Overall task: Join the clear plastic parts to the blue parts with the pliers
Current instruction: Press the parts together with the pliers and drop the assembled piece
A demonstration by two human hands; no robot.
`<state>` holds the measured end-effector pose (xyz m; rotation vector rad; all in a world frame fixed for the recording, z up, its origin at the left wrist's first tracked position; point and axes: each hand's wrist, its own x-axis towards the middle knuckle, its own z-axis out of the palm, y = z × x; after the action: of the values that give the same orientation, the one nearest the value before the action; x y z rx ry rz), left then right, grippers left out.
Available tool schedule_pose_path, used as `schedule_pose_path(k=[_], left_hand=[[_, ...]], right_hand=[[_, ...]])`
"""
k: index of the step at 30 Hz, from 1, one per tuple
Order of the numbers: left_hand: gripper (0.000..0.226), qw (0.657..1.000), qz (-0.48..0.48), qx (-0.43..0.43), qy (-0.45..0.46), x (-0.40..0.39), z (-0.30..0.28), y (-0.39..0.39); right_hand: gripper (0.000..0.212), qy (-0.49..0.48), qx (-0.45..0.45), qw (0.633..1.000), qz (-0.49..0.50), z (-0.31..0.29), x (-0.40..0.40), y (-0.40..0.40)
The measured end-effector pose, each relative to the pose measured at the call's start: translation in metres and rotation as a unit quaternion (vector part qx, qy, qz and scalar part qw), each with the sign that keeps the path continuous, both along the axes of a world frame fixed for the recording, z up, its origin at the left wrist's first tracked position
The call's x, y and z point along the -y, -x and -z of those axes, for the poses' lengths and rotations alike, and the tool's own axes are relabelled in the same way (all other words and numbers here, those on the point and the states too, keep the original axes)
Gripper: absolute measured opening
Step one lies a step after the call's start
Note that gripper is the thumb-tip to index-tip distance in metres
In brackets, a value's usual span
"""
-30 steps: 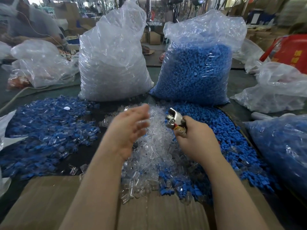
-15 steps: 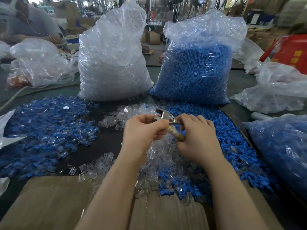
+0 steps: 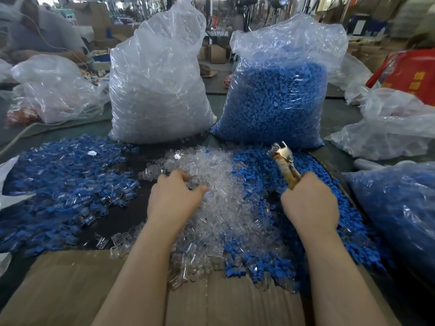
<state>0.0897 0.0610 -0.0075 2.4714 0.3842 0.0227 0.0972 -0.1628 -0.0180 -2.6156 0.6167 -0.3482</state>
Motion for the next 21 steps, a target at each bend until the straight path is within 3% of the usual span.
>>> schedule_pose_path(k=[4, 8, 12, 16, 21], left_hand=[[0.063, 0.996, -0.006, -0.054, -0.067, -0.003, 0.005, -0.002], [0.065, 0.994, 0.004, -0.077, -0.078, -0.005, 0.008, -0.003], [0.06, 0.996, -0.001, -0.08, -0.03, -0.006, 0.011, -0.003], [0.045, 0.993, 0.018, -0.04, 0.108, 0.001, 0.011, -0.004], [0.041, 0.988, 0.025, -0.009, 0.155, -0.001, 0.013, -0.004]], right_hand=[[0.039, 0.03, -0.068, 0.996, 0.052, 0.004, 0.009, 0.001], [0.048, 0.034, -0.116, 0.992, 0.045, 0.008, 0.011, 0.001], [0.015, 0.029, -0.106, 0.994, -0.017, 0.009, 0.011, -0.001], [0.015, 0.003, -0.108, 0.991, -0.083, 0.009, 0.005, -0.005], [0.002, -0.056, -0.084, 0.986, -0.134, 0.007, -0.001, -0.007]])
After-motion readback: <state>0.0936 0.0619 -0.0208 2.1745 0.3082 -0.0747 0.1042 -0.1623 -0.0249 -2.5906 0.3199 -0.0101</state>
